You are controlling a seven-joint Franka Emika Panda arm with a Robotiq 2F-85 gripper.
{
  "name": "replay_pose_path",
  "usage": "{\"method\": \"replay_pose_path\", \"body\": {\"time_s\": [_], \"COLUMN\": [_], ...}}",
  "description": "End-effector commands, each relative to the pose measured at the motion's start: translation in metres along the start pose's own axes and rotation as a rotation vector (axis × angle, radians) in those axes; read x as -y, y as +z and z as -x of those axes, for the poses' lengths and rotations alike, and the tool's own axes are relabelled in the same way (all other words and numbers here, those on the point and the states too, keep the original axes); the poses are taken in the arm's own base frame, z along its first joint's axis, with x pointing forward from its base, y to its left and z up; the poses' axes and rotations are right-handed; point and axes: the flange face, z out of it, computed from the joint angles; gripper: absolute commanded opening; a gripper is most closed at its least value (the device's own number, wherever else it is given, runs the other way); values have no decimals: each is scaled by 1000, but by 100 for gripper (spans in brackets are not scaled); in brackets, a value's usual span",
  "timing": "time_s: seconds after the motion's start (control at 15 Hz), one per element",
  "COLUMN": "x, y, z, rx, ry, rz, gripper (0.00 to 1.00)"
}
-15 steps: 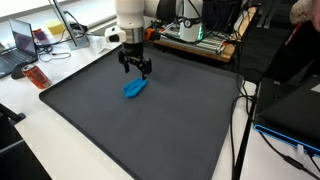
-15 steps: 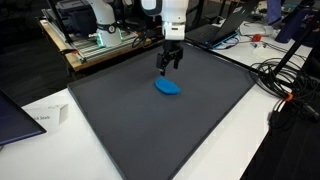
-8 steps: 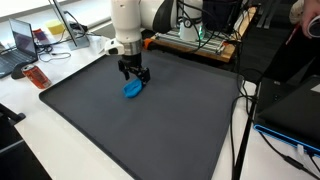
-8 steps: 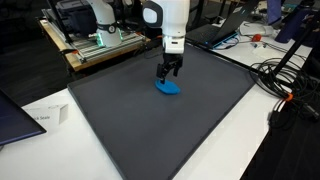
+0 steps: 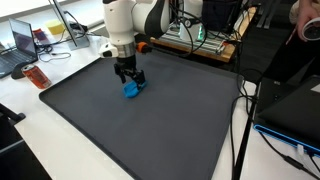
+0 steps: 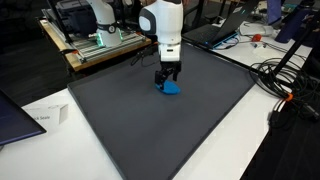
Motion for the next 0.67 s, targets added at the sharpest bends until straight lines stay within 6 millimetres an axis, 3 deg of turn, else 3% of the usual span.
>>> {"method": "replay_pose_path", "body": {"time_s": [0.0,0.6], "x": [-3,1], "y": [8,25], "z": [-7,-10], "rx": [-17,20], "ry": [-10,-32], "rz": [-43,-5], "gripper": [100,100]}}
